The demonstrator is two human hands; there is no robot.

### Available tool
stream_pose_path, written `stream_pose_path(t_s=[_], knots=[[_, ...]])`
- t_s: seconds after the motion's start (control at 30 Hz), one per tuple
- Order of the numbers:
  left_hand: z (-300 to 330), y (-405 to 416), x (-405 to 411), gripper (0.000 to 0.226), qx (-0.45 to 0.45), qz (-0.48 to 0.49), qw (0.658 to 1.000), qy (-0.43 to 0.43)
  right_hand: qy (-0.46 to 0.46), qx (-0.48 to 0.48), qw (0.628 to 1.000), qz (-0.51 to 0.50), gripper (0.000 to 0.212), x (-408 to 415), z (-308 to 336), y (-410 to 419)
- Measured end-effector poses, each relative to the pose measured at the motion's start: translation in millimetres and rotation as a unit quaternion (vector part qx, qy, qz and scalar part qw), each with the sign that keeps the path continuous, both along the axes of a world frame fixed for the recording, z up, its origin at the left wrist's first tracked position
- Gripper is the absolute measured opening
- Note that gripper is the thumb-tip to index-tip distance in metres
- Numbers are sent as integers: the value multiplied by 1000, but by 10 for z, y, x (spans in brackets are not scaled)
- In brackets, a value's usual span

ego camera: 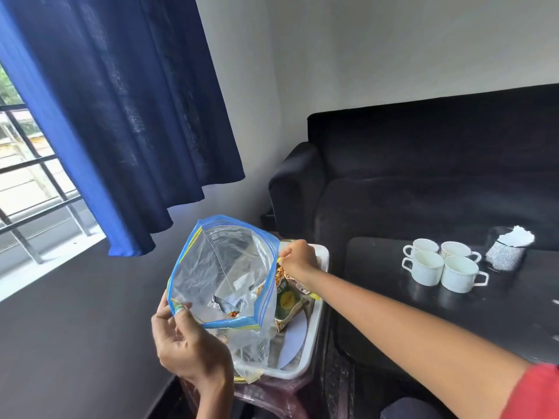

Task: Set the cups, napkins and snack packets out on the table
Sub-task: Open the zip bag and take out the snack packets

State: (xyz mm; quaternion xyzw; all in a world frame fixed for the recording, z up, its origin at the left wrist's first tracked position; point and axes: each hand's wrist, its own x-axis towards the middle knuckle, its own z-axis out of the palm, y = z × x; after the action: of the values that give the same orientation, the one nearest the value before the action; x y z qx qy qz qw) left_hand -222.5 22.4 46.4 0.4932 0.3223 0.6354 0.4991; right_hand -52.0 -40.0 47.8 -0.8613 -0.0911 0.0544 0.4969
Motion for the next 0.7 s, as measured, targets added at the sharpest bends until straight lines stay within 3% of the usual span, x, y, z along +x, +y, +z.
stream_pose_path(t_s=[0.07,0.13,0.3,0.47,0.53,0.63,0.7], knots=[[-6,4,8,19,4,-1,1000,2,5,13,999,45,9,-18,-33,45],[-4,3,11,18,8,-3,1000,3,-10,0,996,92,21,-54,-122,54],[-22,-19,16,14,10,-6,1000,11,-40,-128,960,244,26,-159,-367,-56],[21,-64,10,12,24,0,1000,6,-25,-216,928,304,44,-94,-390,-147],[57,-64,6,12,28,6,1000,-5,-45,-179,943,276,49,-64,-272,-180],[76,-70,7,16,48,0,998,-31,-130,0,986,107,34,-49,172,-226],[56,-84,18,13,68,-14,997,-35,-195,115,974,3,24,-102,580,-276]])
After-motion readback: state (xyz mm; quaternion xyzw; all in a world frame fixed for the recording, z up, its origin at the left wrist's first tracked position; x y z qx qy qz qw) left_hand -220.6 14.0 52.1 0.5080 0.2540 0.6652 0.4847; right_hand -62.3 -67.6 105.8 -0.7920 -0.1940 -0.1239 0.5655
